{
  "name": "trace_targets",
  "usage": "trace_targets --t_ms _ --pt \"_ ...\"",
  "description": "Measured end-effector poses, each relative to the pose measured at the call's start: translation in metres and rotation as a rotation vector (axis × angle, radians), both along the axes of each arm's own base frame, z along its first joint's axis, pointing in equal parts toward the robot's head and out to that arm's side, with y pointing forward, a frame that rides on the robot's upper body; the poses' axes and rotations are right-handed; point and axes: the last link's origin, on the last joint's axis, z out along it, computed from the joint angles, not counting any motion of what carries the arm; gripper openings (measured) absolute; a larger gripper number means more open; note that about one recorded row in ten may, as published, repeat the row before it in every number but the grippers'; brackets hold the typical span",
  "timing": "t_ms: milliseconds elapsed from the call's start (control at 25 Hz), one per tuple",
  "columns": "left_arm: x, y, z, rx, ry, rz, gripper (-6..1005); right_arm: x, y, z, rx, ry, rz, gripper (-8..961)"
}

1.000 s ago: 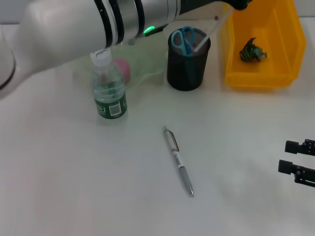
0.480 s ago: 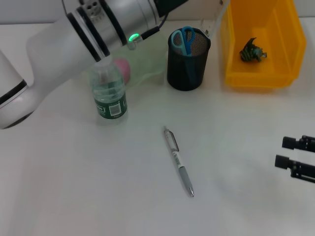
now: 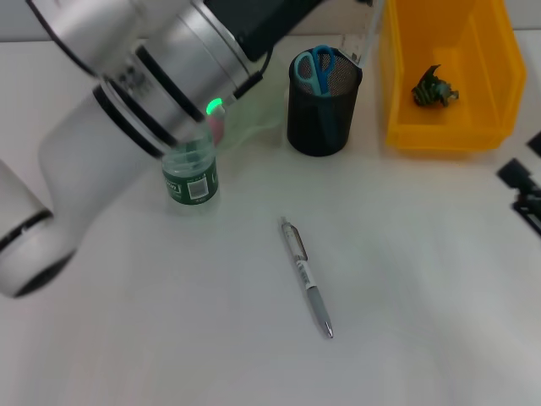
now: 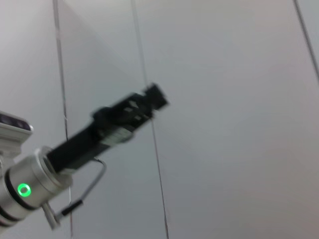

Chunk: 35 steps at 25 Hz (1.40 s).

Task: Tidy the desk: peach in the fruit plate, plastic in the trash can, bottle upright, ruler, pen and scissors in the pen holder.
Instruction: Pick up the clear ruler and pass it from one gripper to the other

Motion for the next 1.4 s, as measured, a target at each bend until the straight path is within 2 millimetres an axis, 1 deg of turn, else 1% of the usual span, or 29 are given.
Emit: trace_targets --t_ms 40,80,120,160,200,360,480,560,600,640,680,760,1400 --pt "0.0 0.0 0.0 0.0 0.0 0.0 398 -0.006 -0.001 -0.009 0.031 0.005 0.012 599" --pt "0.001 -0.005 -0.005 0.032 0.015 -0.008 398 -0.011 -0.002 -0.016 0.063 0.001 0.023 598" --pt "0.001 -0.007 -0.008 0.051 0.025 -0.012 398 -0.022 -0.002 -0.029 0.126 -0.001 0.031 597" --pt "0.001 -0.007 -0.008 0.051 0.025 -0.012 398 -0.022 -0.002 -0.029 0.126 -0.001 0.031 596" --pt "0.002 -0.013 -0.015 0.087 0.055 -0.023 398 -0.026 -0.001 -0.034 0.155 -0.007 0.03 595" --pt "0.003 -0.02 -0.027 0.125 0.109 -0.044 398 -0.04 0.006 -0.047 0.241 -0.021 0.004 549" --pt "0.004 -0.023 -0.03 0.134 0.122 -0.054 399 -0.045 0.011 -0.052 0.258 -0.037 -0.01 515" --pt "0.004 -0.026 -0.033 0.144 0.131 -0.059 399 -0.054 0.018 -0.061 0.289 -0.068 -0.027 522" --pt "0.004 -0.026 -0.033 0.144 0.131 -0.059 399 -0.054 0.018 -0.061 0.289 -0.068 -0.027 526" --pt "0.004 -0.026 -0.034 0.146 0.132 -0.059 399 -0.059 0.022 -0.065 0.297 -0.074 -0.029 530" --pt "0.004 -0.027 -0.034 0.147 0.135 -0.06 399 -0.059 0.022 -0.065 0.297 -0.074 -0.029 530" --pt "0.002 -0.028 -0.036 0.144 0.144 -0.06 400 -0.066 0.026 -0.069 0.286 -0.069 -0.012 529" --pt "-0.001 -0.037 -0.044 0.115 0.158 -0.076 402 -0.083 0.034 -0.074 0.271 -0.032 0.017 521"
